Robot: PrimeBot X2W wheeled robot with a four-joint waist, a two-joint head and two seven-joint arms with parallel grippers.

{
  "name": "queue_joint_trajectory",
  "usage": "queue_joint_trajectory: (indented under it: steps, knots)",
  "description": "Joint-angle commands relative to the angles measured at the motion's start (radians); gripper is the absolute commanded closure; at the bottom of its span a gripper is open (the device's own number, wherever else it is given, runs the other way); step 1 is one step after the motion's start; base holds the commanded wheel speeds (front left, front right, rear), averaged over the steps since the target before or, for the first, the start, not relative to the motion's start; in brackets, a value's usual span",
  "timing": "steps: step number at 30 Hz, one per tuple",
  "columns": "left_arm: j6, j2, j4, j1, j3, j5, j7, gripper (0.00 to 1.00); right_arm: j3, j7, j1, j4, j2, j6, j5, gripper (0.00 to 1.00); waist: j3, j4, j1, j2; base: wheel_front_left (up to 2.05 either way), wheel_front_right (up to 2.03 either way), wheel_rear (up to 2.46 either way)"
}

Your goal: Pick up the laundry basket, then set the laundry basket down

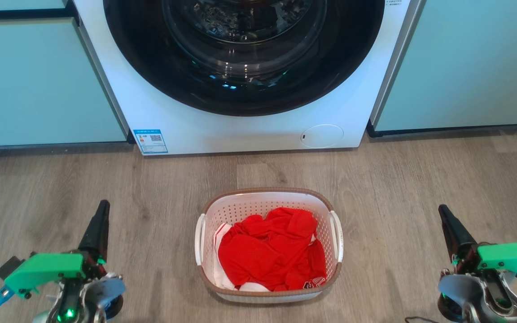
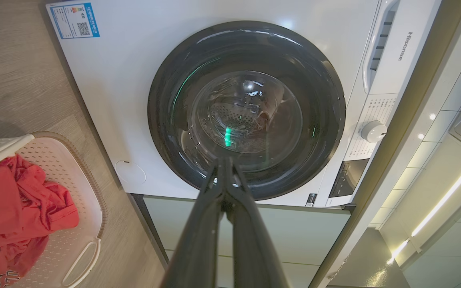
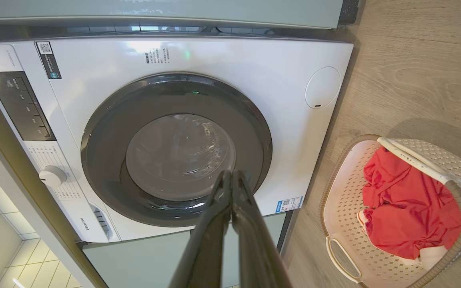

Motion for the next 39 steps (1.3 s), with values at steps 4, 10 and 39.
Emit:
queue_joint_trajectory:
  steps: [4,10,39]
  knots:
    - [-0.007,0.008,-0.029,-0.054,0.043,0.011,0.008,1.0,0.018,0.007,-0.047,-0.035,-0.014,0.001,-0.002,1.0,0.0,0.0,0.0,0.0,0.0,0.0,0.0]
    - [-0.007,0.007,-0.029,-0.054,0.045,0.012,0.009,1.0,0.017,0.008,-0.047,-0.035,-0.013,0.001,-0.003,1.0,0.0,0.0,0.0,0.0,0.0,0.0,0.0]
    - [-0.007,0.002,-0.029,-0.055,0.052,0.018,0.015,1.0,0.013,0.012,-0.048,-0.035,-0.01,0.001,-0.007,1.0,0.0,0.0,0.0,0.0,0.0,0.0,0.0]
